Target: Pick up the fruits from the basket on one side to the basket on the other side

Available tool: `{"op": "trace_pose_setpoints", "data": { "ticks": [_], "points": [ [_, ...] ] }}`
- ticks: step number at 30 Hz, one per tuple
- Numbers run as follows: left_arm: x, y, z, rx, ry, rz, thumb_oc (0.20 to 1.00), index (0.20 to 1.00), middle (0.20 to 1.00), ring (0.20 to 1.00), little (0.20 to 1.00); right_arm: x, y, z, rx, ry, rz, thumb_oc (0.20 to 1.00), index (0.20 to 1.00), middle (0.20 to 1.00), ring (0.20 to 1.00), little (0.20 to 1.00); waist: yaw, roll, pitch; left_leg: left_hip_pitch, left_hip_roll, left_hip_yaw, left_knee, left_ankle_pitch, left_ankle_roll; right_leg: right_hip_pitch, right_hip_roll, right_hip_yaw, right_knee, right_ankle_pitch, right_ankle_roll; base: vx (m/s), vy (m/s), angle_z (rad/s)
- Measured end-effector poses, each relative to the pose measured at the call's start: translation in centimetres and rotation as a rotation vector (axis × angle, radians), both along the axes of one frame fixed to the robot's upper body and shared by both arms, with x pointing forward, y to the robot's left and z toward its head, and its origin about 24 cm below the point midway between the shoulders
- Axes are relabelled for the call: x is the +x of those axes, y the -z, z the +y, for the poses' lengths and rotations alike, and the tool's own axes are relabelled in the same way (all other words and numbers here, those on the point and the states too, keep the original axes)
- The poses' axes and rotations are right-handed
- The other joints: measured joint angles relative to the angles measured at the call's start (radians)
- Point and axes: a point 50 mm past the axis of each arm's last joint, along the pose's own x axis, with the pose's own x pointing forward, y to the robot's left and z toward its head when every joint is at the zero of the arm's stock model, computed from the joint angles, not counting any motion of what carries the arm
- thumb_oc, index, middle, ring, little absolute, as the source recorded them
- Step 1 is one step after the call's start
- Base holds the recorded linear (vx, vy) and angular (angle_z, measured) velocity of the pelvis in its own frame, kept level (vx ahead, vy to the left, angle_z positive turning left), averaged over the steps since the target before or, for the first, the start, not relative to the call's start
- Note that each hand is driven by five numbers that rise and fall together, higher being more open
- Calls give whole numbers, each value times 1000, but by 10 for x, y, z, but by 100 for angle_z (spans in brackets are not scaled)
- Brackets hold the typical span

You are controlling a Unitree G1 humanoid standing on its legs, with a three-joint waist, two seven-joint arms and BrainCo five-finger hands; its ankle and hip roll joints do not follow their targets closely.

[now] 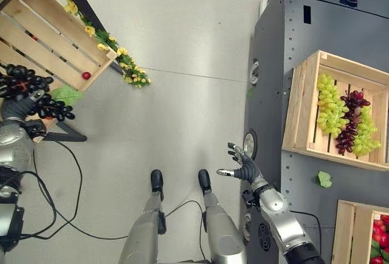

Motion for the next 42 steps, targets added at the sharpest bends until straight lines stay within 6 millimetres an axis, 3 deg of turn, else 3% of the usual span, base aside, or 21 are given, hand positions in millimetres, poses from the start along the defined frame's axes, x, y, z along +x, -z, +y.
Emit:
{"op": "trace_pose_setpoints", "data": {
  "ticks": [5, 9, 10, 11, 14, 19, 26, 36, 42],
  "points": [
    [-10, -15, 17, 56, -62, 16, 200, 200, 200, 200, 200, 0, 0, 4, 19, -3, -4, 1000, 1000, 1000, 1000, 1000, 1, -31, 15, -3, 0, 0, 0, -1, -1, -8, -1, 0, 0, 1, 0, 20, 16, -3],
    [-15, -17, 24, 61, -89, 24, 200, 200, 200, 200, 200, 0, -1, 4, 29, -1, -13, 1000, 1000, 1000, 1000, 1000, 4, -37, 18, -4, 1, -1, 0, -3, -2, -9, 1, -1, 0, 2, 2, 9, 8, -1],
    [-19, -19, 29, 65, -111, 30, 313, 313, 313, 313, 313, 1, -2, 7, 30, -10, -18, 1000, 1000, 1000, 1000, 1000, 3, -41, 19, -4, 3, -1, 0, -4, -3, -10, 2, -1, 0, 3, 3, 11, 6, -5],
    [-21, -20, 32, 68, -119, 32, 1000, 1000, 1000, 1000, 1000, 1, -2, 8, 31, -14, -19, 1000, 1000, 1000, 1000, 1000, 3, -42, 19, -4, 3, -1, 0, -5, -4, -11, 3, -1, 0, 3, 3, 25, 12, -5],
    [-24, -24, 36, 91, -141, 44, 1000, 1000, 1000, 1000, 1000, 1, -3, 8, 41, -13, -18, 1000, 1000, 1000, 1000, 1000, 4, -45, 20, -6, 5, -1, 0, -6, -6, -13, 6, -1, 0, 3, 3, 0, 0, 0],
    [-23, -49, 38, 129, -171, -11, 1000, 1000, 1000, 1000, 1000, 3, -5, 13, 52, -31, -28, 1000, 1000, 1000, 1000, 1000, 8, -60, 25, -20, 15, -2, 5, -8, -10, -30, 16, -4, 0, 18, 22, 5, -1, -5],
    [-28, -82, 43, 446, -254, 129, 1000, 1000, 1000, 1000, 1000, 2, -12, 23, 75, -74, -64, 1000, 1000, 1000, 1000, 1000, 6, -74, 27, -22, 18, -2, 16, -13, -15, -31, 22, -6, 0, 25, 25, -8, -4, -3],
    [-19, -89, 35, 663, -238, 265, 1000, 1000, 1000, 1000, 1000, 1, -16, 26, 80, -120, -85, 1000, 1000, 1000, 1000, 1000, 5, -77, 26, -50, 18, -5, 37, -17, -19, -50, 23, -11, 0, 31, 22, -2, 0, 0],
    [-19, -89, 30, 655, -221, 201, 1000, 1000, 1000, 1000, 1000, 1, -19, 28, 83, -134, -99, 1000, 1000, 1000, 1000, 1000, 10, -79, 25, -55, 19, -13, 45, -18, -21, -52, 24, -26, 0, 39, 23, 0, 0, 0]
  ]
}}
